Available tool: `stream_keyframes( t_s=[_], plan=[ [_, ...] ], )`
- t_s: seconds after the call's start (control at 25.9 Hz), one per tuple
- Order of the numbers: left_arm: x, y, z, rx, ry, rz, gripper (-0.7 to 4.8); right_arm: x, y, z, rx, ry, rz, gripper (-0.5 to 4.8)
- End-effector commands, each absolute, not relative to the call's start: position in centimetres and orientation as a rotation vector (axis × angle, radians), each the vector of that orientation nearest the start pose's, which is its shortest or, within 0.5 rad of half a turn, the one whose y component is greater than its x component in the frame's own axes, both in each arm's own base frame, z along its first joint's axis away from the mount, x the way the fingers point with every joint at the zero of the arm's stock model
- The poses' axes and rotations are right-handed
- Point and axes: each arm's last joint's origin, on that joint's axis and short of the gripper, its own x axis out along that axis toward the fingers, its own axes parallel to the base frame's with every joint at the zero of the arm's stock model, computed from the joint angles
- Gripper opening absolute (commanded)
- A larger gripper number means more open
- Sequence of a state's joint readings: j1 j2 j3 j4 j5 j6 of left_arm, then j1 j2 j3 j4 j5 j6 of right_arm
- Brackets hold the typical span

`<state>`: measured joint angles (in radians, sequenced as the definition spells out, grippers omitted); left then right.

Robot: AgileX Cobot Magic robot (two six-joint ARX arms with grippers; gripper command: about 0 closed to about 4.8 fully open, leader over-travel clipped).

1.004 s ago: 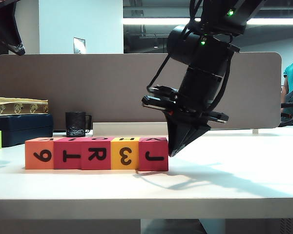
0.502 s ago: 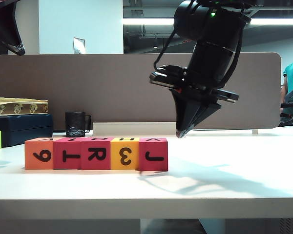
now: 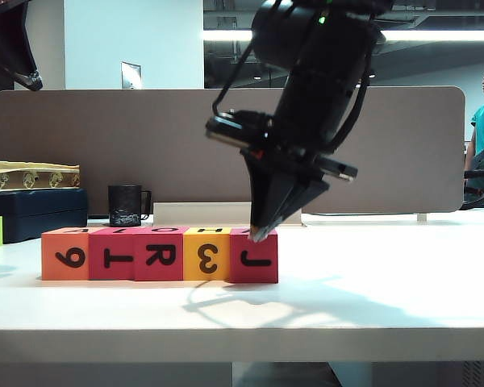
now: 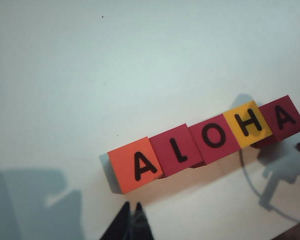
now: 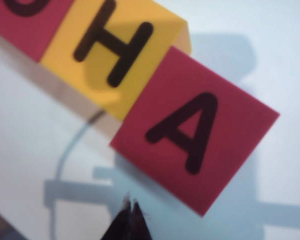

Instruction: Select the appropriate blocks from the scattered letter blocks on the table and arrange them in a row to spell out "ALOHA".

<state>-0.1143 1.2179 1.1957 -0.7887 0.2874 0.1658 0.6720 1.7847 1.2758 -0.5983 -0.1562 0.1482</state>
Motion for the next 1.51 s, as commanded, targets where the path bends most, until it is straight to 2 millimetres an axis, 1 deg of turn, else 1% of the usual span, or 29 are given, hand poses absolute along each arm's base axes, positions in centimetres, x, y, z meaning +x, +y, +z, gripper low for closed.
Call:
stream_keyframes(
  t_s=[0.04, 0.12, 0.23, 0.7, 0.97, 1.04, 1.08, 1.2, 1.24, 1.31, 1.43, 1.51],
  plan=[
    [23.8, -3.6, 33.9, 0.089, 0.761, -0.452, -0.06, 28.3, 23.2, 20.4, -0.163, 1.14, 0.657, -0.02],
    [23.8, -3.6, 33.9, 0.09, 0.758, -0.452, -0.06, 28.6, 23.4, 19.9, -0.161, 1.134, 0.659, -0.02],
    [23.8, -3.6, 33.9, 0.09, 0.758, -0.452, -0.06, 28.9, 23.7, 19.7, -0.153, 1.108, 0.665, -0.02],
    [23.8, -3.6, 33.9, 0.088, 0.759, -0.455, -0.06, 29.5, 24.0, 20.0, -0.153, 1.027, 0.641, -0.02],
    [23.8, -3.6, 33.9, 0.087, 0.761, -0.456, -0.06, 29.3, 23.9, 20.0, -0.138, 1.051, 0.657, -0.01],
    [23.7, -3.6, 34.0, 0.088, 0.757, -0.455, -0.06, 29.0, 24.0, 20.5, -0.111, 1.093, 0.717, -0.02],
    [23.7, -3.6, 34.1, 0.089, 0.746, -0.454, -0.06, 28.7, 24.0, 21.3, -0.127, 1.101, 0.713, -0.02],
    [23.3, -3.5, 34.7, 0.083, 0.709, -0.445, -0.06, 27.9, 23.9, 23.3, -0.18, 1.022, 0.695, -0.02],
    [23.0, -3.5, 35.1, 0.084, 0.683, -0.442, -0.06, 27.5, 23.4, 24.6, -0.206, 0.964, 0.67, -0.02],
    [22.5, -3.4, 35.6, 0.078, 0.653, -0.436, -0.06, 27.5, 22.9, 25.4, -0.22, 0.928, 0.619, -0.02],
    [21.8, -3.3, 36.0, 0.078, 0.643, -0.439, -0.06, 28.6, 21.5, 24.5, -0.213, 0.967, 0.56, -0.02],
    [21.2, -3.3, 36.4, 0.08, 0.631, -0.437, -0.06, 29.0, 20.9, 24.3, -0.208, 0.982, 0.537, -0.02]
  ],
)
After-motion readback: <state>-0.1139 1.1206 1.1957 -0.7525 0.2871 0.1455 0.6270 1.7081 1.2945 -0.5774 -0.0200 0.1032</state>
